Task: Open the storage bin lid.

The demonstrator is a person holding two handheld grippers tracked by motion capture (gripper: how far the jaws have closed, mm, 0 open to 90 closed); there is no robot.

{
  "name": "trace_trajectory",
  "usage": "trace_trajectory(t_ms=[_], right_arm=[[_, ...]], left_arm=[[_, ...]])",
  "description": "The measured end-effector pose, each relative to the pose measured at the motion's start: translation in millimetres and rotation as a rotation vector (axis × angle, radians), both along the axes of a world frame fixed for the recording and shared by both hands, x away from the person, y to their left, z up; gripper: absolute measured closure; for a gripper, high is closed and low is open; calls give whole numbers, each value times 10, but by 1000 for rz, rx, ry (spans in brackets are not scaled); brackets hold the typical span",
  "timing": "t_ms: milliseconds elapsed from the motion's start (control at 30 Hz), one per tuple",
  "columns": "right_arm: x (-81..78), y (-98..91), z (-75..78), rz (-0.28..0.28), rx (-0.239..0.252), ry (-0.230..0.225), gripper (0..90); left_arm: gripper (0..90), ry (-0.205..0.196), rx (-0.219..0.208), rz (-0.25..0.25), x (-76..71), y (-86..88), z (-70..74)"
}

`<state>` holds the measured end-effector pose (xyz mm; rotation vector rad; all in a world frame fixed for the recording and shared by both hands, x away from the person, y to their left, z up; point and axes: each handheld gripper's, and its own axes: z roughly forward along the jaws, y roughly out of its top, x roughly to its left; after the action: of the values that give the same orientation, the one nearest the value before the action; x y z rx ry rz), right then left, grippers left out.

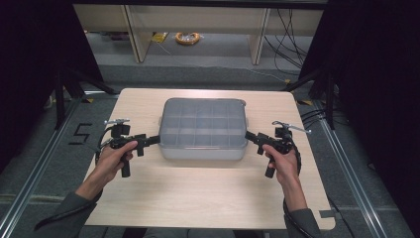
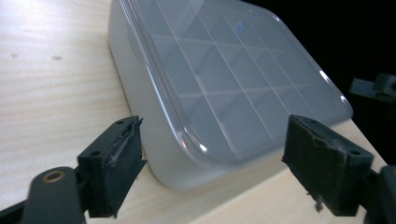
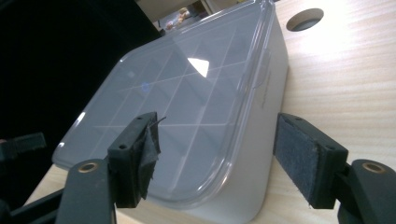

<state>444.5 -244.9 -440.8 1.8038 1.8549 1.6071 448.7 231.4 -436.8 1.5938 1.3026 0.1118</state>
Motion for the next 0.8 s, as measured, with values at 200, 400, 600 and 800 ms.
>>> trace_trajectory(t_ms=[200,400,600,800], right_arm=[[137,-13,-12,-10,-12,-2,361],[288,16,-35,-7,-45,-13,370],[399,50,-40,-5,-39,10,375],[464,74,-53,-35,13,89,382]], left_arm=[[266,17,-1,13,209,-22,1],[295,43,3,18,368,-38,-33],[321,59,10,31,496,-69,-70],[383,70,6,28,638,-86,-131]])
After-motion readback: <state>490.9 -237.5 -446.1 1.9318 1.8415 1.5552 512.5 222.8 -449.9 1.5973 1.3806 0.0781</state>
